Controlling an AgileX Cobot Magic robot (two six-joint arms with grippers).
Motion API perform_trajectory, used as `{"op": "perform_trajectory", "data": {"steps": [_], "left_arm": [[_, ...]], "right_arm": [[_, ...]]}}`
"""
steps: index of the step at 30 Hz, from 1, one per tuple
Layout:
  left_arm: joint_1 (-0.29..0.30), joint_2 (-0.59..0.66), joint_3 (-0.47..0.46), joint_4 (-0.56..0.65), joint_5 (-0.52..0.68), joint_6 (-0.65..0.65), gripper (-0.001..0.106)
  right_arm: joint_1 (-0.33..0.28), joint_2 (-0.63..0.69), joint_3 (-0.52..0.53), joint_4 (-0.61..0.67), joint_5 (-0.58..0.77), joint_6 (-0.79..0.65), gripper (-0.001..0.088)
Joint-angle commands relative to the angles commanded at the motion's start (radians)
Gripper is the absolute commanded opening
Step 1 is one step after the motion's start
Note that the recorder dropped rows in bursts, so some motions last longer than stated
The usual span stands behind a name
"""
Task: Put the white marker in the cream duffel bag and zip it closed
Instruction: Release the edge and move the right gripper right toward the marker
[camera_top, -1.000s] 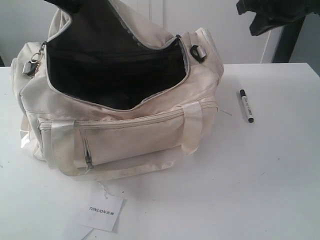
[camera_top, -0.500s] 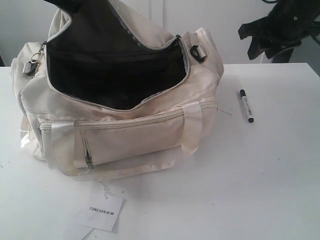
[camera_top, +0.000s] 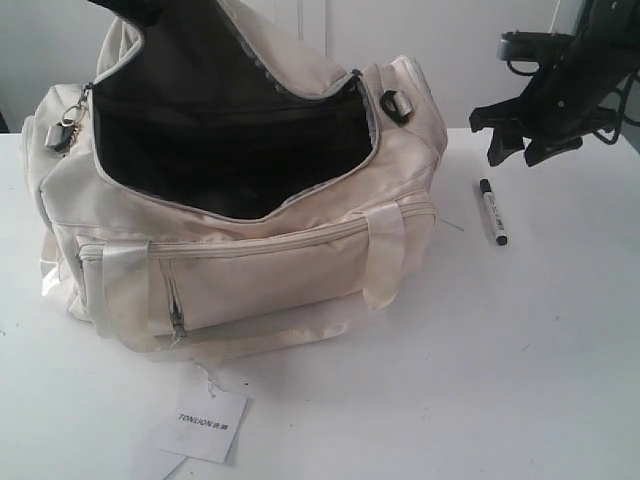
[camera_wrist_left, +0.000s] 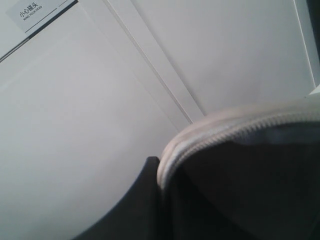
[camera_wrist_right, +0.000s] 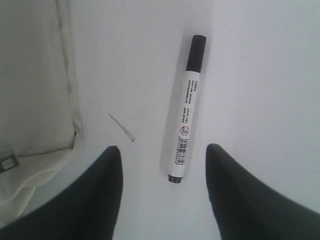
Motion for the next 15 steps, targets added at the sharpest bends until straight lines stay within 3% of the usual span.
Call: {"op": "perform_trajectory", "data": {"steps": [15], "left_arm": [[0.0, 0.0, 0.0, 0.0, 0.002, 0.0, 0.006]], "right_arm": [[0.0, 0.112, 0.0, -0.002, -0.135, 0.0, 0.0482]]}}
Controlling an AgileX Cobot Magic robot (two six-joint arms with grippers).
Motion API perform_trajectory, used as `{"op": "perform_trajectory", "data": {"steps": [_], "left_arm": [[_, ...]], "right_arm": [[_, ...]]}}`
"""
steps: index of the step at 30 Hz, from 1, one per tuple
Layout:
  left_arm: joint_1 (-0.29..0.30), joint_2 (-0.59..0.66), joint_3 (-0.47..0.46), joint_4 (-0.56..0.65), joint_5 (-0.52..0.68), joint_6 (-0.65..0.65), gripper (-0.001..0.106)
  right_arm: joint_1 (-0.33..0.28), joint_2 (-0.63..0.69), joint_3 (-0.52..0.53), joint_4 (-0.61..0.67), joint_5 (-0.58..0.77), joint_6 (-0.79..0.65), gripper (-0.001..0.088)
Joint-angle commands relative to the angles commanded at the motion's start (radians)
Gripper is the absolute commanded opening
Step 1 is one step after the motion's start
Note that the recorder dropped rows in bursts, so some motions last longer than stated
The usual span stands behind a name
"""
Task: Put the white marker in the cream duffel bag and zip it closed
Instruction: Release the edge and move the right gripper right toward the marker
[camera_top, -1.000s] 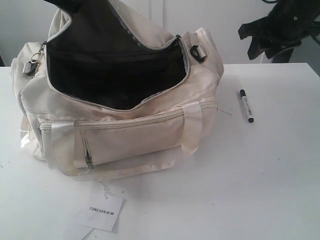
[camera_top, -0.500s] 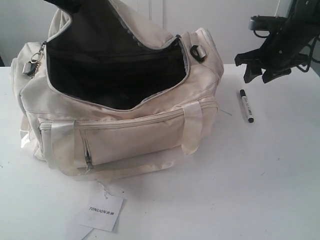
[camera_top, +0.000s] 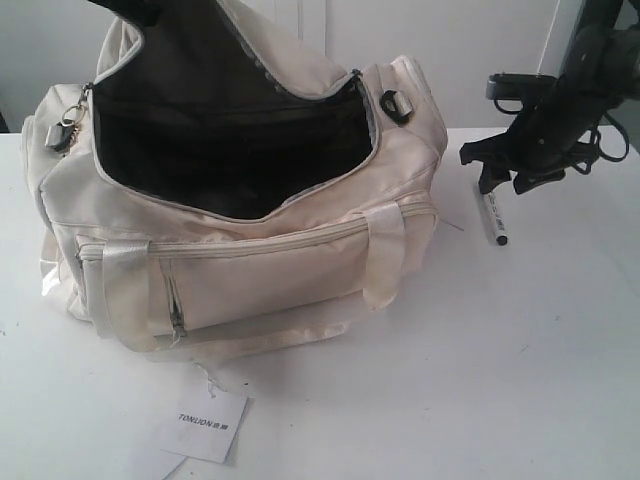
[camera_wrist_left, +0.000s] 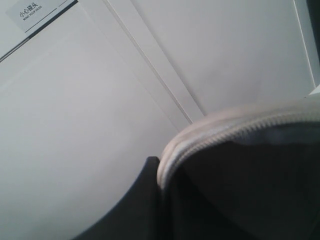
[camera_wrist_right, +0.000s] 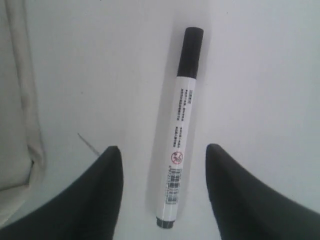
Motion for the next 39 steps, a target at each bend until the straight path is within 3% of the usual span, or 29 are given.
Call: {"op": "perform_trajectory", "data": {"steps": [19, 39], "left_arm": [[0.0, 0.0, 0.0, 0.0, 0.002, 0.0, 0.006], [0.0, 0.0, 0.0, 0.0, 0.002, 0.0, 0.006]], "right_arm": [[0.0, 0.066, 0.0, 0.0, -0.155, -0.008, 0.0471], [0.0, 0.121, 0.0, 0.0, -0.173, -0.008, 0.0431]]}}
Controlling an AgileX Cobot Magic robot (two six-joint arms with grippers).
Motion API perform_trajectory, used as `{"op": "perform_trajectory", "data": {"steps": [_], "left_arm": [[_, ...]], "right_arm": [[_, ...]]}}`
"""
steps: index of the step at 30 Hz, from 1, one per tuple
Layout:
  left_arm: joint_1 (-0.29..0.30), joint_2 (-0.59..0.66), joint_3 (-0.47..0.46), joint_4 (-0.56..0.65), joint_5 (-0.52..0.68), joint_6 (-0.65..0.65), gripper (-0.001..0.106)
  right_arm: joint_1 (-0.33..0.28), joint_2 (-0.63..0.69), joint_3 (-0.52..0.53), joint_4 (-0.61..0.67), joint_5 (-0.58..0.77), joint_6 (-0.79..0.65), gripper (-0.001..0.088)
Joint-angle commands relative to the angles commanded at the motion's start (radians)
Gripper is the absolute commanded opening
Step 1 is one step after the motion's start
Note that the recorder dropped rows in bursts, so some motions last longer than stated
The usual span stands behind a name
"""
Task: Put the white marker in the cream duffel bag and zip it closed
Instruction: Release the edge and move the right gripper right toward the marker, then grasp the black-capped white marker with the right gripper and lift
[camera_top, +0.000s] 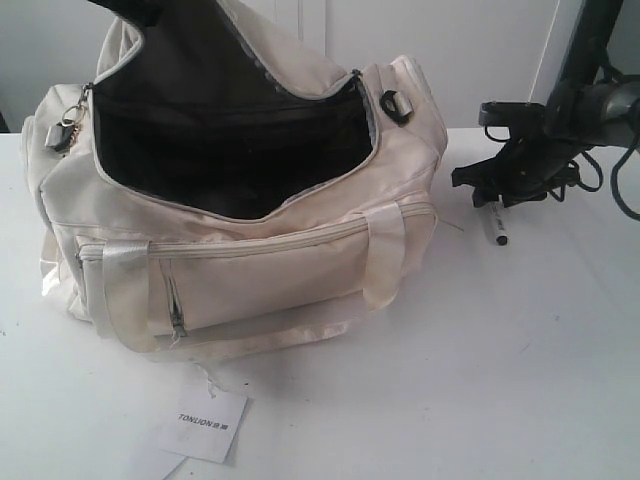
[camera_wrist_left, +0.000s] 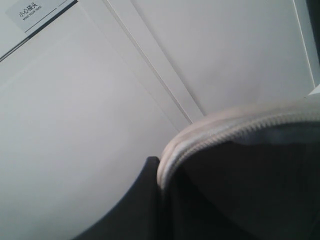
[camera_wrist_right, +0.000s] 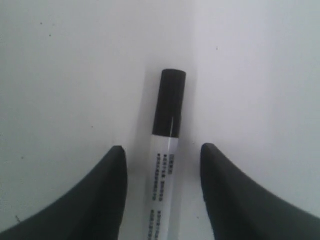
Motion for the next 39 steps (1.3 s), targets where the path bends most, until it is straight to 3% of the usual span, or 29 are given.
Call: {"op": "perform_trajectory", "data": {"steps": [4, 6, 9, 15, 23, 30, 39], "left_arm": [[0.0, 0.0, 0.0, 0.0, 0.0, 0.0, 0.006], [0.0, 0.0, 0.0, 0.0, 0.0, 0.0, 0.006], [0.0, 0.0, 0.0, 0.0, 0.0, 0.0, 0.006], [0.0, 0.0, 0.0, 0.0, 0.0, 0.0, 0.006], [0.0, 0.0, 0.0, 0.0, 0.0, 0.0, 0.006], [0.0, 0.0, 0.0, 0.0, 0.0, 0.0, 0.006], [0.0, 0.0, 0.0, 0.0, 0.0, 0.0, 0.006]], "right_arm": [[0.0, 0.003, 0.0, 0.0, 0.013, 0.0, 0.0385], [0.0, 0.003, 0.0, 0.0, 0.029, 0.0, 0.0276], [0.0, 0.003, 0.0, 0.002, 0.058, 0.0, 0.0], [-0.002, -0.019, 0.0, 0.007, 0.02, 0.108, 0.0], [-0.002, -0.139, 0.016, 0.002, 0.055, 0.114, 0.0], [-0.002, -0.338, 0.25, 0.002, -0.154, 0.129, 0.0], [0.016, -0.486, 0.418, 0.001, -0.34, 0.106, 0.0]]}}
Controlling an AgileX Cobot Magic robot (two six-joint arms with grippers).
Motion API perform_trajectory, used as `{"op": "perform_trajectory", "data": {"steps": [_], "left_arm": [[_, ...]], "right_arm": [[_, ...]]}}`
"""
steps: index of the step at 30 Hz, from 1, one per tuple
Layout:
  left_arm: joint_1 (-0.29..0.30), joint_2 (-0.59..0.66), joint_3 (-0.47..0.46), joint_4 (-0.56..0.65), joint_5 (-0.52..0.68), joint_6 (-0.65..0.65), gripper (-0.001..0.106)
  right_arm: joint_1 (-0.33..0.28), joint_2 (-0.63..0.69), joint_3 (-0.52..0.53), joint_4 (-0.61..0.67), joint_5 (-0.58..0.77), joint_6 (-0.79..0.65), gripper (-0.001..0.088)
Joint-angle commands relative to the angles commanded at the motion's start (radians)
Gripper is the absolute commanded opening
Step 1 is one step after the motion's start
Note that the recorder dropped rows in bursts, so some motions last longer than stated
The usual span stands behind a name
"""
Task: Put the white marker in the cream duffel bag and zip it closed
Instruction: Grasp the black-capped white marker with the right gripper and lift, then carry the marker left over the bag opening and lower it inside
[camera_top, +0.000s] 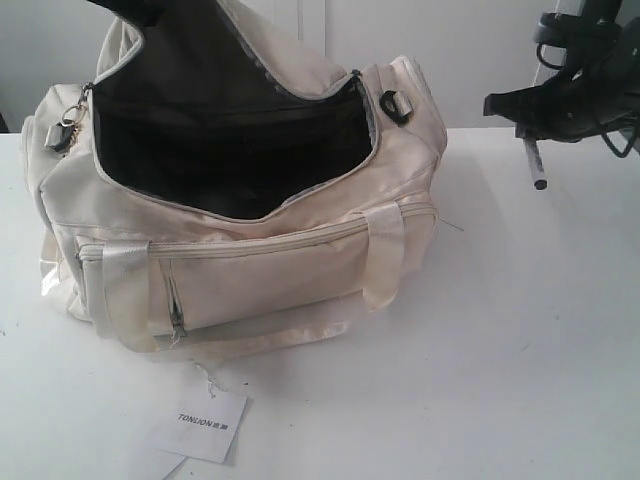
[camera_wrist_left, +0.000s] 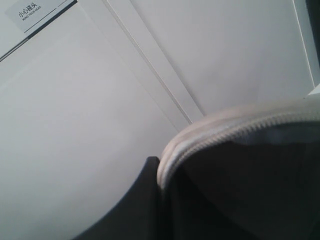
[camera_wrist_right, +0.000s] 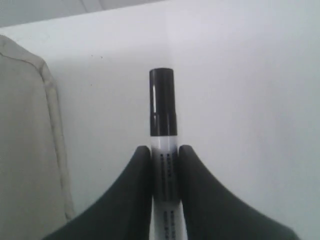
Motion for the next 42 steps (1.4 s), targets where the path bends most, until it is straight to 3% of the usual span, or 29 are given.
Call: {"op": "perform_trajectory", "data": {"steps": [3, 11, 17, 24, 28, 31, 36, 42], "left_arm": [[0.0, 0.0, 0.0, 0.0, 0.0, 0.0, 0.006], [0.0, 0.0, 0.0, 0.0, 0.0, 0.0, 0.006], [0.0, 0.0, 0.0, 0.0, 0.0, 0.0, 0.006], [0.0, 0.0, 0.0, 0.0, 0.0, 0.0, 0.006], [0.0, 0.0, 0.0, 0.0, 0.0, 0.0, 0.006], [0.0, 0.0, 0.0, 0.0, 0.0, 0.0, 0.006], [0.0, 0.0, 0.0, 0.0, 0.0, 0.0, 0.006], [0.0, 0.0, 0.0, 0.0, 0.0, 0.0, 0.006]], "right_arm": [[0.021, -0.057, 0.07, 0.0, -0.115, -0.032, 0.0], [0.085, -0.174, 0.323, 0.0, -0.571, -0.057, 0.0], [0.1, -0.202, 0.449, -0.012, -0.759, -0.059, 0.0], [0.103, -0.209, 0.604, -0.248, -1.152, 0.024, 0.0], [0.105, -0.209, 0.677, -0.281, -1.314, 0.041, 0.0], [0.106, -0.209, 0.707, -0.317, -1.37, 0.044, 0.0], [0.124, -0.209, 0.708, -0.529, -1.414, 0.088, 0.0], [0.174, -0.209, 0.706, -0.58, -1.467, 0.088, 0.0]]}}
